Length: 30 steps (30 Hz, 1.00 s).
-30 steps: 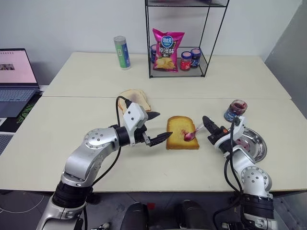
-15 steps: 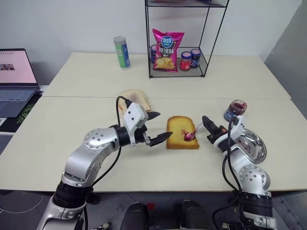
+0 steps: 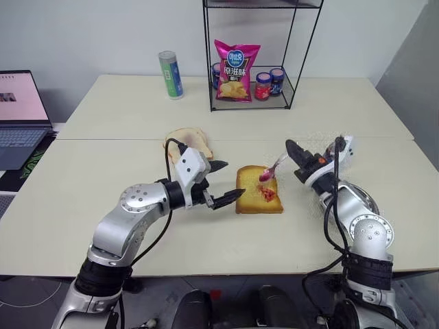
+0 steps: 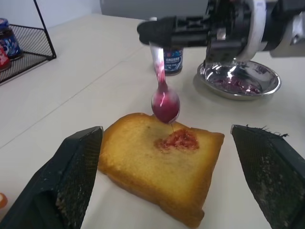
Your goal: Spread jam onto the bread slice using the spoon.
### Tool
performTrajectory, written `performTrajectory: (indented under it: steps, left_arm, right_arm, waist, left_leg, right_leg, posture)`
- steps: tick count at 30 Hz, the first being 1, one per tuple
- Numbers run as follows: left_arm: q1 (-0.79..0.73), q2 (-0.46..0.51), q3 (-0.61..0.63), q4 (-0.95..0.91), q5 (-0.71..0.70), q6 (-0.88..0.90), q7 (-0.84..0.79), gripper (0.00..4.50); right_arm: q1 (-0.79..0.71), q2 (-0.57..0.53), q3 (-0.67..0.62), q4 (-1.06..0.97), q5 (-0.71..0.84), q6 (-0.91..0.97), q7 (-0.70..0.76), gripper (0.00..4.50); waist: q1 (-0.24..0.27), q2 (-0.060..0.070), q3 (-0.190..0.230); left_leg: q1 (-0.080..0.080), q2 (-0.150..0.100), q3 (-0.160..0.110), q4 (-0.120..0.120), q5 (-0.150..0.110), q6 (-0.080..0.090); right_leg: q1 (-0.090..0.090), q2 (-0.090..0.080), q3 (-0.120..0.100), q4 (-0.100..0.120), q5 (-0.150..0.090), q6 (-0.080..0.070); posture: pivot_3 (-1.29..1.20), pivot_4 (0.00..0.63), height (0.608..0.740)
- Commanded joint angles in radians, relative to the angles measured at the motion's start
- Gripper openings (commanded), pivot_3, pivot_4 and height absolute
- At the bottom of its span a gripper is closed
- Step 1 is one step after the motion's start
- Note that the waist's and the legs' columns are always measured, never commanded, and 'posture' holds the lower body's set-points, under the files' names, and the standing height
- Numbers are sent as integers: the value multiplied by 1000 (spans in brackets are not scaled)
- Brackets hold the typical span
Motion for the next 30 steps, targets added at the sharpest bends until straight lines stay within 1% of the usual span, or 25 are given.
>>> performTrajectory:
  steps: [1,4,10,15,20,25,30]
  left_arm:
    - [-36,12,27,10,5,-34,-15,4500]
    - [-43,14,25,23,6,-44,-21,4500]
    - [-34,16,19,8,1,-38,-29,4500]
    - [-6,33,34,-32,-10,-16,-17,4500]
    - [28,51,48,-77,-16,6,-6,4500]
    - [42,52,52,-107,-22,24,5,4500]
    - [40,54,52,-103,-21,25,6,4500]
  right_arm:
    - [-35,-15,-24,-54,44,-1,-24,10]
    - [-46,-1,-22,-36,44,-18,-37,10]
    - [-40,73,7,69,-24,-85,-12,10]
    - [-45,140,31,243,-135,-192,46,10]
    - [-80,191,-1,359,-162,-258,74,10]
    - [-89,196,12,405,-201,-271,108,10]
    - [-49,177,41,378,-245,-249,132,10]
  waist:
    - [0,0,0]
    - [0,0,0]
    - [-3,0,0]
    - [-3,1,0]
    - [-4,1,0]
    - [-4,1,0]
    - [-3,1,0]
  left_leg:
    - [0,0,0,0,0,0]
    - [0,0,0,0,0,0]
    - [0,0,0,0,0,0]
    - [0,0,0,0,0,0]
    - [0,0,1,0,0,0]
    - [0,1,1,0,0,0]
    - [0,1,0,0,0,0]
  right_leg:
    - [0,0,0,0,0,0]
    - [0,0,0,0,0,0]
    - [0,0,0,0,0,0]
    - [0,0,0,0,0,0]
    - [0,0,0,0,0,0]
    - [0,0,0,1,0,0]
    - [0,0,0,1,0,0]
  posture:
    - [0,150,740]
    - [0,150,740]
    - [0,150,740]
    - [0,150,740]
    - [0,150,740]
    - [0,150,740]
    - [0,150,740]
